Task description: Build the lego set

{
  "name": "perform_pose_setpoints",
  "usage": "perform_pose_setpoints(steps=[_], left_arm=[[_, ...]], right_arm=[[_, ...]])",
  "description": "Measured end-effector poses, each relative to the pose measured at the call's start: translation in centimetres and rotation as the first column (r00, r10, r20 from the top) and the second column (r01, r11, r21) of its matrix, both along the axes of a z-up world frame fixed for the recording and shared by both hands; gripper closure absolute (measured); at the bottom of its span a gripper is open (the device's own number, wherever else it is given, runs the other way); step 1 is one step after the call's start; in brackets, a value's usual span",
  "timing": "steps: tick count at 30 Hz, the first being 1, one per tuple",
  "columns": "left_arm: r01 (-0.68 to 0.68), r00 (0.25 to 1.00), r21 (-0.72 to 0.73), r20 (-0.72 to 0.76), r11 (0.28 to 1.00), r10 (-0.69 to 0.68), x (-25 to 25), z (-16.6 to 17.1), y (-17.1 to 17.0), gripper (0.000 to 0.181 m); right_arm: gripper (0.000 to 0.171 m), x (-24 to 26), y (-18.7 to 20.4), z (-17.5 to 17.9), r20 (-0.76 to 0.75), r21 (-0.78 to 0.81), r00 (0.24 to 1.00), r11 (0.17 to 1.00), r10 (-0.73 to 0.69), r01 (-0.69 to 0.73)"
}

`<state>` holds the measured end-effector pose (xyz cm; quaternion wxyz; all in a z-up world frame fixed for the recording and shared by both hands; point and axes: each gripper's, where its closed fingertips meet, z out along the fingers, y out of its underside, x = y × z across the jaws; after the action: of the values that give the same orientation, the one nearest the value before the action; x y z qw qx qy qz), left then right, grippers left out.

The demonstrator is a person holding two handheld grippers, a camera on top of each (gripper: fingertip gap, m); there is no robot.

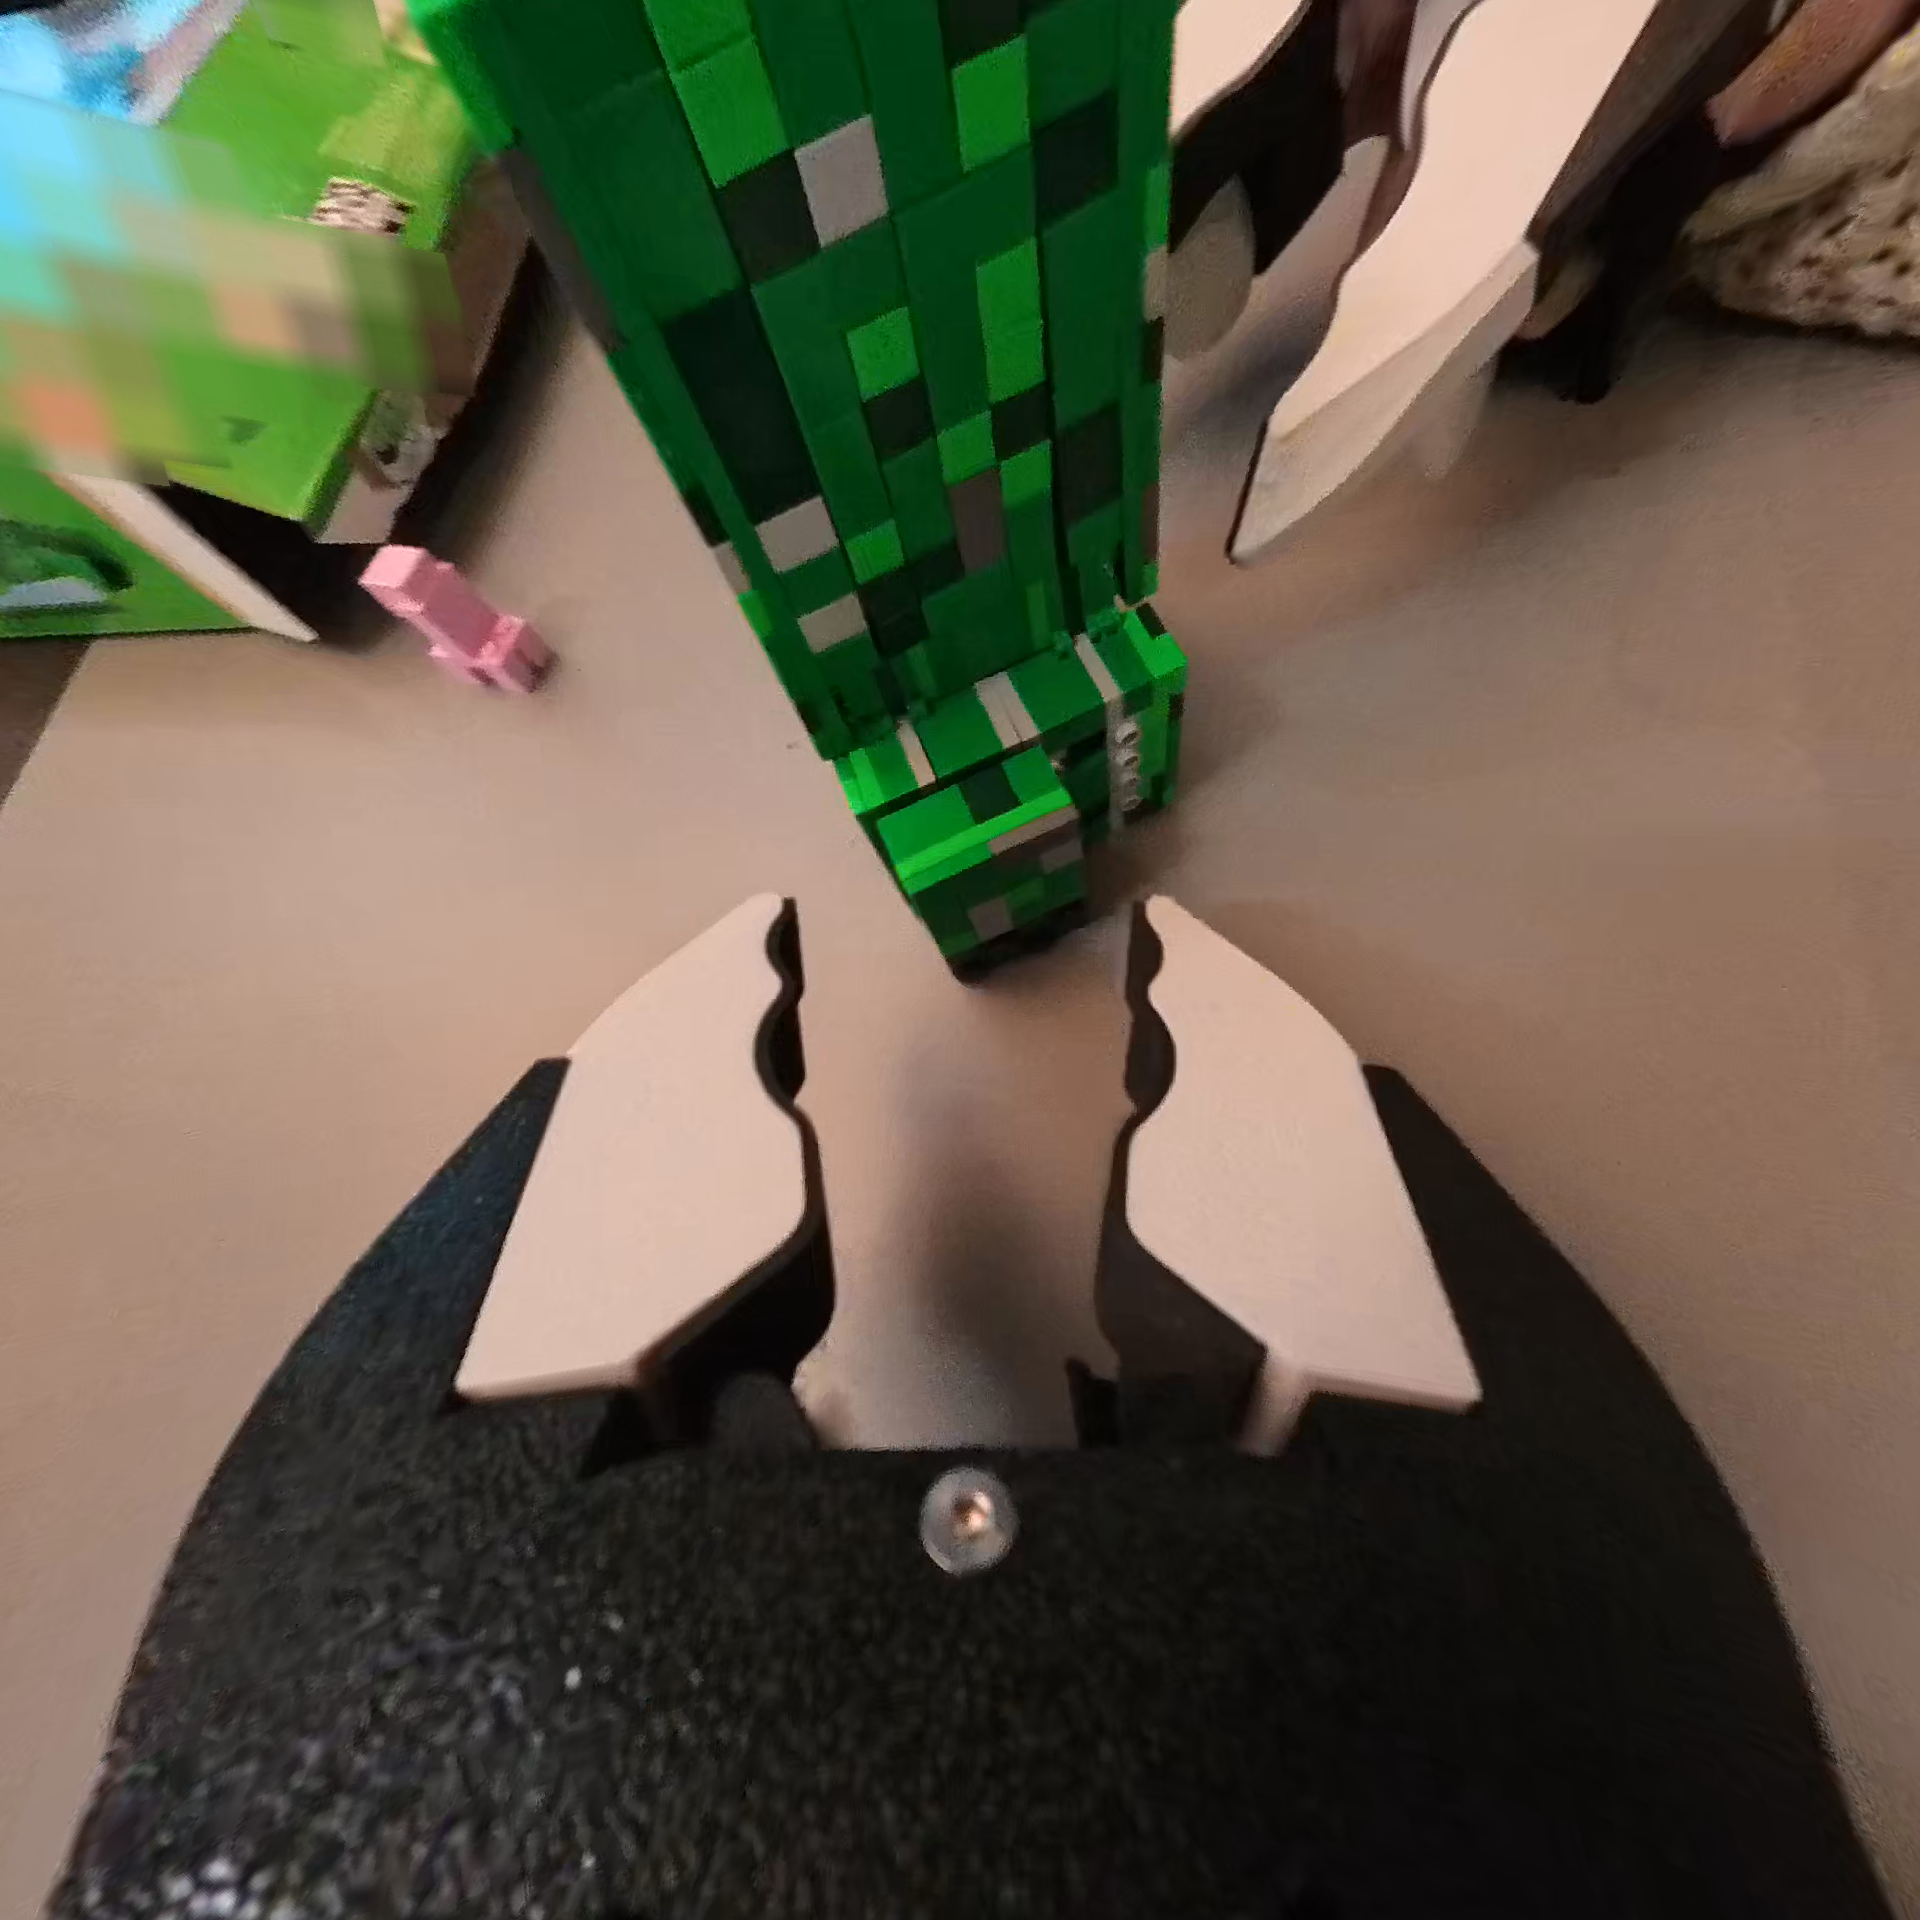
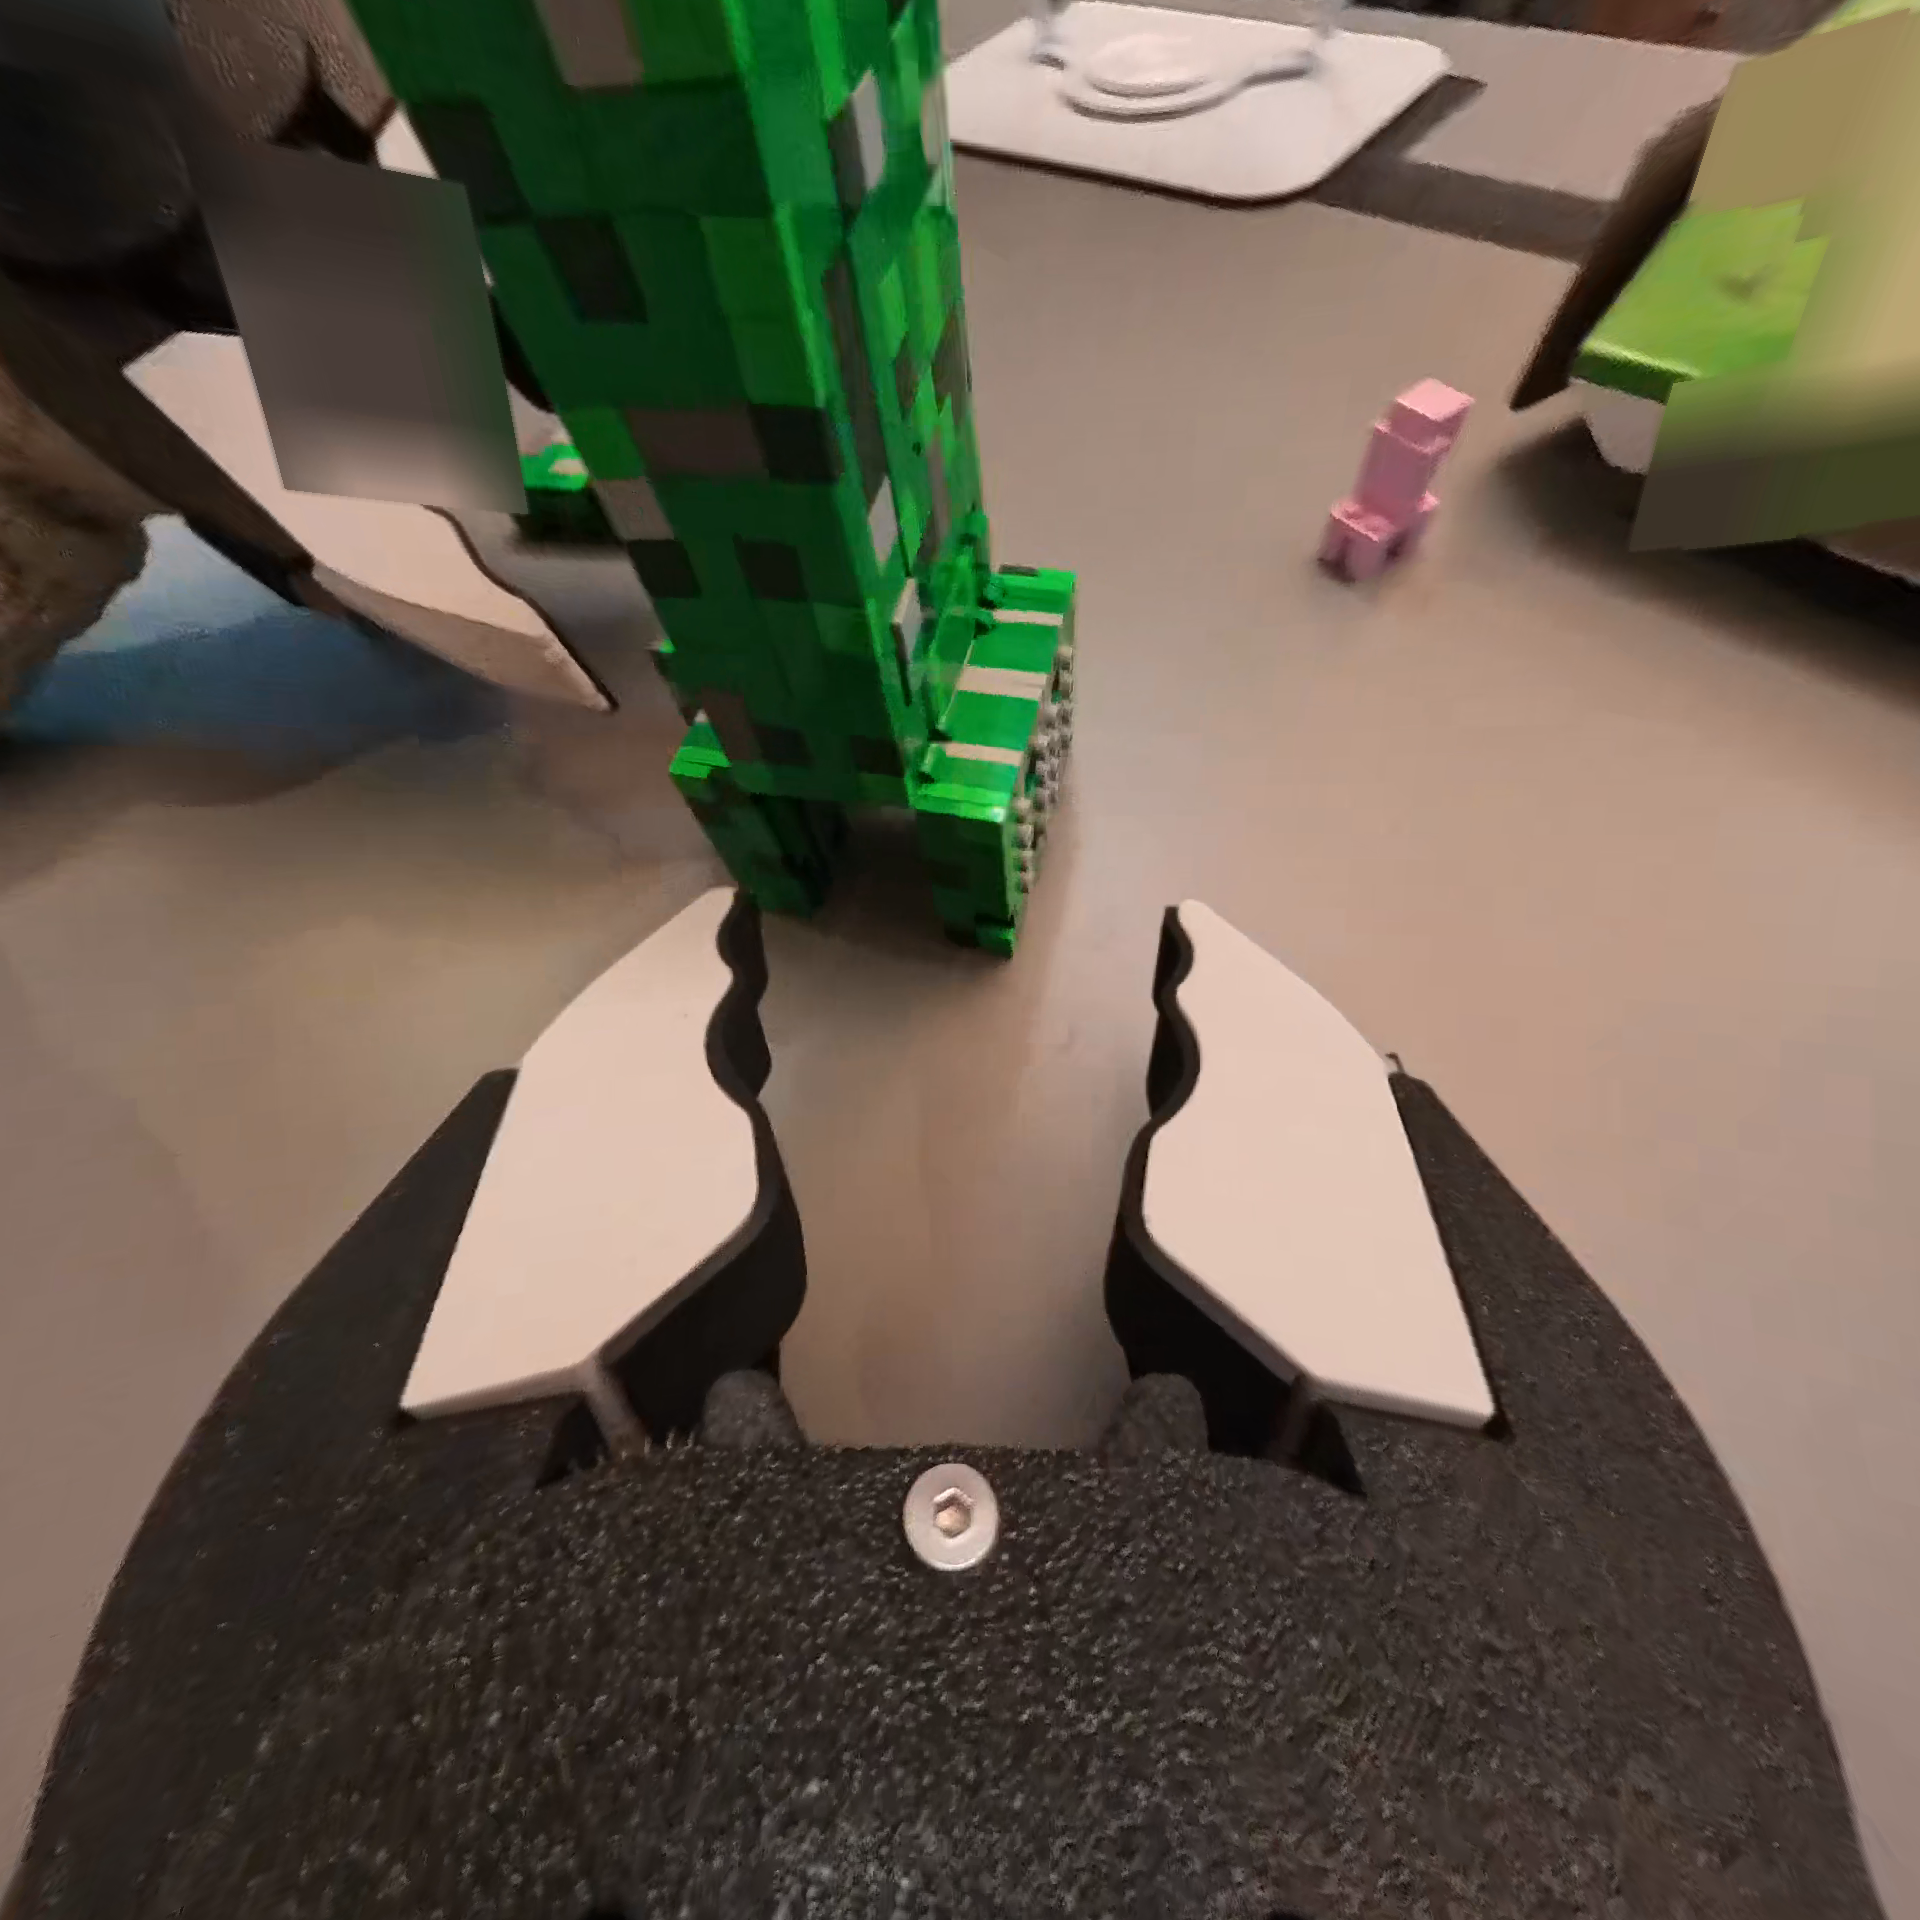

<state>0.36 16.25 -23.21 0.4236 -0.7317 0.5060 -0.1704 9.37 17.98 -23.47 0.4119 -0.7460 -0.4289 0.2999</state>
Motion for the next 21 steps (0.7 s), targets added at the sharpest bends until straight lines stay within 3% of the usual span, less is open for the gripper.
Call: perform_pose_setpoints(steps=[3,8,15,21], left_arm=[[0.1,0.994,-0.054,0.045,0.994,-0.097,0.5,-0.3,-0.1,0.118],[0.177,0.982,-0.137,0.089,0.975,-0.166,0.8,-1.2,0.2,0.119],[0.238,0.971,-0.182,0.051,0.954,-0.233,1.6,-1.9,0.7,0.123],[0.278,0.961,-0.219,0.067,0.935,-0.27,2.0,-2.0,0.6,0.13]], right_arm=[[0.108,-0.3,-1.6,0.4,-0.024,0.015,0.997,0.997,-0.069,0.069],[0.113,-2.1,-5.1,-0.7,0.024,-0.052,1.0,0.999,-0.016,0.018],[0.116,-2.8,-4.0,-2.4,0.157,-0.057,0.985,0.995,-0.076,0.086],[0.127,-3.3,-2.9,-2.3,0.17,-0.023,0.98,0.993,-0.109,0.114]])
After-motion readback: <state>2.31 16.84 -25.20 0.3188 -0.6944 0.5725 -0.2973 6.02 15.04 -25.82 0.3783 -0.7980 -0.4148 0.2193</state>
